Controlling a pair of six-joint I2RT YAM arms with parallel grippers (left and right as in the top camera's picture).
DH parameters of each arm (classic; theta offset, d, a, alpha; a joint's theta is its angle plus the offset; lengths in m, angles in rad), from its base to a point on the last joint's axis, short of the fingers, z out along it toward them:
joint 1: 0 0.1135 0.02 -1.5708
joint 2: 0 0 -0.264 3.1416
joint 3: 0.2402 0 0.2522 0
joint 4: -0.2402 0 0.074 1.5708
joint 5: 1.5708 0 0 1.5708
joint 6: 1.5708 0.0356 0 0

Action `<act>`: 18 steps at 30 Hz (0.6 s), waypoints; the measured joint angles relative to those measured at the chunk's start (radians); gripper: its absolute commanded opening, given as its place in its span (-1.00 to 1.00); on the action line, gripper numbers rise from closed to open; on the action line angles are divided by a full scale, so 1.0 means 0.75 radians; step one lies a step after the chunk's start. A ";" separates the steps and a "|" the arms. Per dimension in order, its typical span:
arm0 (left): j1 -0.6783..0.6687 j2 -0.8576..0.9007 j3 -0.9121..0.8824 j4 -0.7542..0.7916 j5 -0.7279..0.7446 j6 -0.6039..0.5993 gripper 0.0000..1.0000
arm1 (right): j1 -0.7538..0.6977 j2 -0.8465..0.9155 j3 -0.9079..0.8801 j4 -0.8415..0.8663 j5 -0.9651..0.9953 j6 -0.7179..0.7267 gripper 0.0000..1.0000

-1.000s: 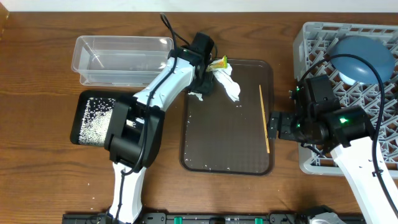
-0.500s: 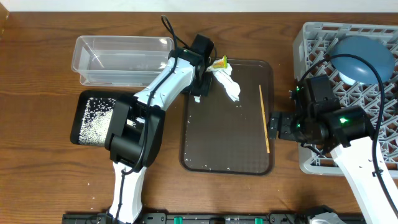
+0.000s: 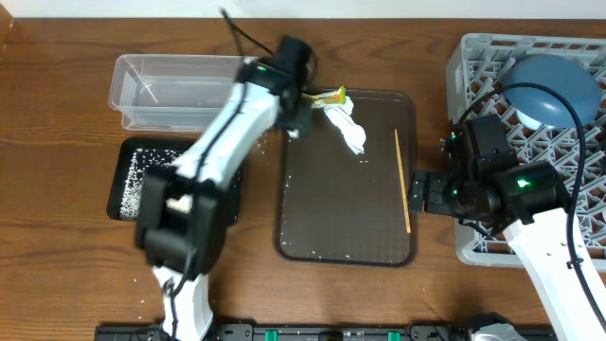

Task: Sort waste into correct bins and load items into the dishwasher rack
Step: 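Grasp a white tissue with the left gripper and drop it in the clear bin, then grasp the yellow snack wrapper with the left gripper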

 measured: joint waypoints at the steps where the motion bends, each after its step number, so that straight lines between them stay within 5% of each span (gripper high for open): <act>1: 0.021 -0.032 0.000 0.011 0.000 -0.001 -0.87 | 0.000 0.000 0.000 0.001 0.001 0.000 0.90; 9: 0.221 -0.121 0.000 0.135 -0.005 -0.001 -0.71 | 0.000 0.000 0.000 0.001 0.006 0.000 0.89; 13: 0.302 -0.121 0.000 0.176 -0.005 0.001 -0.31 | 0.000 0.000 0.000 0.001 0.006 0.000 0.89; 18: 0.370 -0.120 0.000 0.186 -0.004 -0.041 -0.13 | 0.000 0.000 0.000 0.001 0.006 0.000 0.89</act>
